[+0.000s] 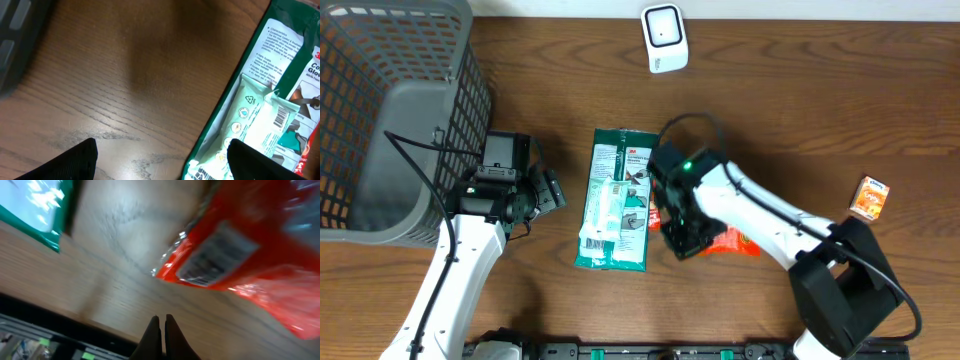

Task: Scan the item barcode

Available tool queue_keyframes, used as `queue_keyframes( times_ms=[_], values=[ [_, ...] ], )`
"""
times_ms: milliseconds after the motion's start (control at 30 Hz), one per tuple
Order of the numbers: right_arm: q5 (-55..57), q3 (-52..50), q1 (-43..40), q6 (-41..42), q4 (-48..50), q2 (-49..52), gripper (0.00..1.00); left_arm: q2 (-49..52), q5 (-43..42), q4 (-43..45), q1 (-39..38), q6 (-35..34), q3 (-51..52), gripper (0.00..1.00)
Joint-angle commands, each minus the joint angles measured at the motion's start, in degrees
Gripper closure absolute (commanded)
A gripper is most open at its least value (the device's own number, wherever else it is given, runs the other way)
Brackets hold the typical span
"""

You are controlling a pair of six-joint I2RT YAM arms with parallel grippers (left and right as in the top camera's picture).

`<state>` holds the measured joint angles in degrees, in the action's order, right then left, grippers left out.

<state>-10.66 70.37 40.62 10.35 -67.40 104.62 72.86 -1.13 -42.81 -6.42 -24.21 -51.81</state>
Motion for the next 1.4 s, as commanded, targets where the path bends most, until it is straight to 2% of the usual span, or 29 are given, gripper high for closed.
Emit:
queue_keyframes(
  times_ms=[0,167,400,600,733,800,967,1167,1367],
  values=[
    [-0.3,-3.7,2.3,1.4,3.1,0.4,0.98,0.1,0.5,0.0,0.2,-0.2,0.0,0.16],
    [2.9,-6.8,3.1,1.4,10.7,0.4,0.96,0.1,0.5,0.0,0.2,-0.2,0.0,0.16],
    [15.2,-7.5,3.1,1.4,18.9,0.4,0.96,0.1,0.5,0.0,0.2,-0.2,0.0,0.16],
    [20.1,-7.5,2.7,1.4,27.0,0.4,0.91,0.1,0.5,0.0,0.2,-0.2,0.0,0.16],
    [22.6,-7.5,2.3,3.6,30.7,0.4,0.91,0.1,0.5,0.0,0.2,-0.1,0.0,0.16],
    [22.3,-7.4,2.2,4.3,32.1,0.4,0.96,0.1,0.5,0.0,0.2,-0.1,0.0,0.16],
    [22.1,-3.7,2.1,4.4,29.8,-0.6,0.95,0.1,0.5,0.0,0.2,-0.2,0.0,0.16],
    [17.9,1.6,1.4,4.4,21.0,-1.4,0.82,0.1,0.5,0.0,0.2,-0.1,0.0,0.16],
    [17.0,-0.9,1.2,4.4,17.4,-1.1,0.85,0.1,0.5,0.0,0.2,-0.2,0.0,0.16]
  ],
)
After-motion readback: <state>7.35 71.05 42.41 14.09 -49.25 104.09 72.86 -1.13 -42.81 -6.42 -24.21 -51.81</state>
